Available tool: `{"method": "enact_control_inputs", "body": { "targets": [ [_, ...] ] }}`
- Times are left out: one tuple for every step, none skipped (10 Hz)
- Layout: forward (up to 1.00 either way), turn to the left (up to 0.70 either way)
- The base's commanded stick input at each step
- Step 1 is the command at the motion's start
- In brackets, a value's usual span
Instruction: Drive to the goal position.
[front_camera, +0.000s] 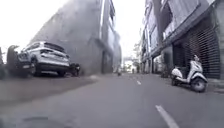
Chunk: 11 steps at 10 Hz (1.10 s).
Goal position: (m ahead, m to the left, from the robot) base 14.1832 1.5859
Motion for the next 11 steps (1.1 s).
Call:
{"method": "enact_control_inputs", "body": {
  "targets": [
    [1.00, -0.18],
    [1.00, 0.00],
    [1.00, 0.00],
    [1.00, 0.00],
    [1.00, 0.00],
    [1.00, 0.00],
    [1.00, 0.00],
    [1.00, 0.00],
    [1.00, 0.00],
    [1.00, 0.00],
    [1.00, 0.00]
  ]
}}
